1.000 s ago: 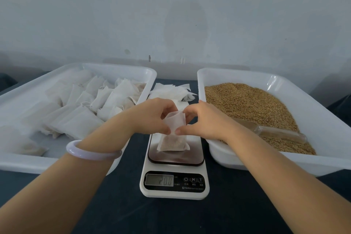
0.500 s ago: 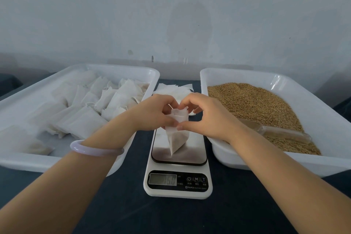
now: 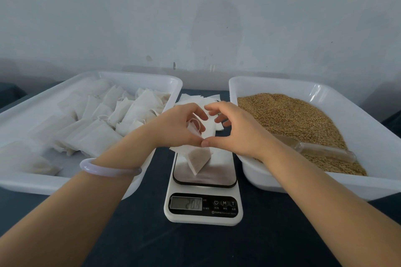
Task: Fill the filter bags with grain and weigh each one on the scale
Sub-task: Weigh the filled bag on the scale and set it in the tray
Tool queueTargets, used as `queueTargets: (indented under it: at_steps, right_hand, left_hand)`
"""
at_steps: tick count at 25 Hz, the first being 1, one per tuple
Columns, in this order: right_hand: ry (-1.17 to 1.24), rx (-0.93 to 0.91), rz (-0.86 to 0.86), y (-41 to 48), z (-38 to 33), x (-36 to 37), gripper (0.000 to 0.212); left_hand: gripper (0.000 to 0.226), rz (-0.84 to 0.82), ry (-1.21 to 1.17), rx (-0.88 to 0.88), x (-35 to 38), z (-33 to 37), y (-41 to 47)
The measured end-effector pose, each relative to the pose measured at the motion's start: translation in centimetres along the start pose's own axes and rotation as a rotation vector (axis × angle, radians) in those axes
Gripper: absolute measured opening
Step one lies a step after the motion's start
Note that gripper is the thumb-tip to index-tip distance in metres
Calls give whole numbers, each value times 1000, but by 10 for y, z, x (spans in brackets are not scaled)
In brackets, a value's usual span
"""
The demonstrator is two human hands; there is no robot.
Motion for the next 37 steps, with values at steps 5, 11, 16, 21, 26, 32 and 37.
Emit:
queueTargets:
  at_steps: [5,11,16,21,26,32,37]
  right_hand:
    - [-1,6,0,0,0,0,79]
    - [-8,6,0,0,1,0,79]
    - [-9,7,-3,0,0,1,79]
    - [-4,15,-12,0,1,1,78]
    - [-4,41,-53,0,3,4,80]
    - [171,64,52,2,1,-8,51]
    - [592,19,250,-8,-4,-51,14]
  left_hand:
    - [49,0,-20,11,0,1,0]
    - [48,2,-20,21,0,0,0]
    - [49,-6,-22,17,1,0,0]
    - [47,-17,-34,27,2,-2,1]
    - [47,57,-85,134,-4,9,-2]
    - [41,306,-139,250,-32,45,-4]
    - [90,144,-569,183,-15,54,-3]
Point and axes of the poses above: each hand's wrist, its own y-axis towards the middle knuckle, its own x-axis out of the palm, z = x × y, the point moved 9 cm from there along y, towards the middle knuckle, and after that the axes turned 3 degrees about x, right-handed, at the moved point
